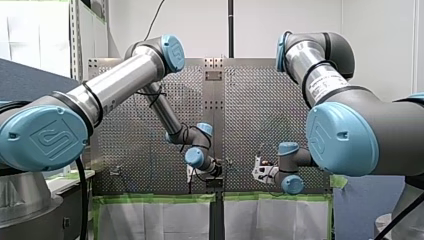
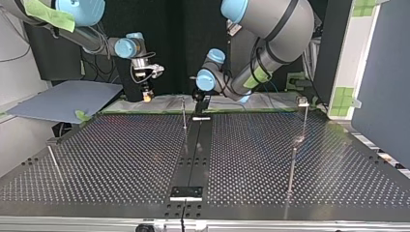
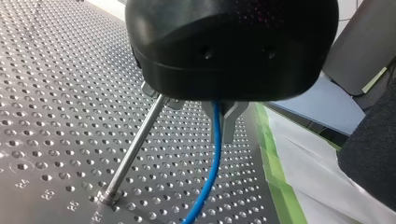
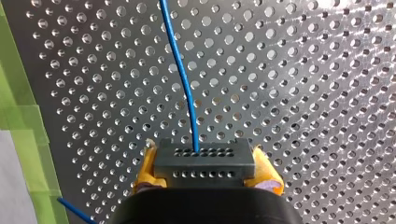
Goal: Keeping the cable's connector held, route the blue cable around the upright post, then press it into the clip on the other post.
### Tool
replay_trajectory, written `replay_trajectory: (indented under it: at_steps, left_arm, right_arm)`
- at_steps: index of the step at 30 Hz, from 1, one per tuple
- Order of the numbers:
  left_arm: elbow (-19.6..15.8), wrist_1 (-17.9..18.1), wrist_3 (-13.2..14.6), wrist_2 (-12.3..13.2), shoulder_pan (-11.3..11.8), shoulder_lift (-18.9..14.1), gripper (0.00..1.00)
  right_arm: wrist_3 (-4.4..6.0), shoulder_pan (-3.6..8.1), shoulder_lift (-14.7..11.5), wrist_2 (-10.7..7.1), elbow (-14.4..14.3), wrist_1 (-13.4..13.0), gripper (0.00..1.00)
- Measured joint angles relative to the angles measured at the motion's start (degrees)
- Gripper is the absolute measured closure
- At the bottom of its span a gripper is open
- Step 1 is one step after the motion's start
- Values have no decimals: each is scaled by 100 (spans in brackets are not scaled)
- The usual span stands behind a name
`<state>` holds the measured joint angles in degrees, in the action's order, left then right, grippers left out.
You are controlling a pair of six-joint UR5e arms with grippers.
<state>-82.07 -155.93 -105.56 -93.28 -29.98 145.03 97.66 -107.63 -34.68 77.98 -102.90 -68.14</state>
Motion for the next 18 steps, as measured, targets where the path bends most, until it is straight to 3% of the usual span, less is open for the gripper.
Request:
replay_trajectory:
  at_steps: [10, 18]
  left_arm:
    - [0, 163, 28, 192, 39, 2, 100]
    - [0, 152, 213, 254, 53, 2, 100]
  right_arm:
    - [-5, 25, 0, -56, 16, -12, 100]
    - [-29, 27, 0, -78, 24, -7, 100]
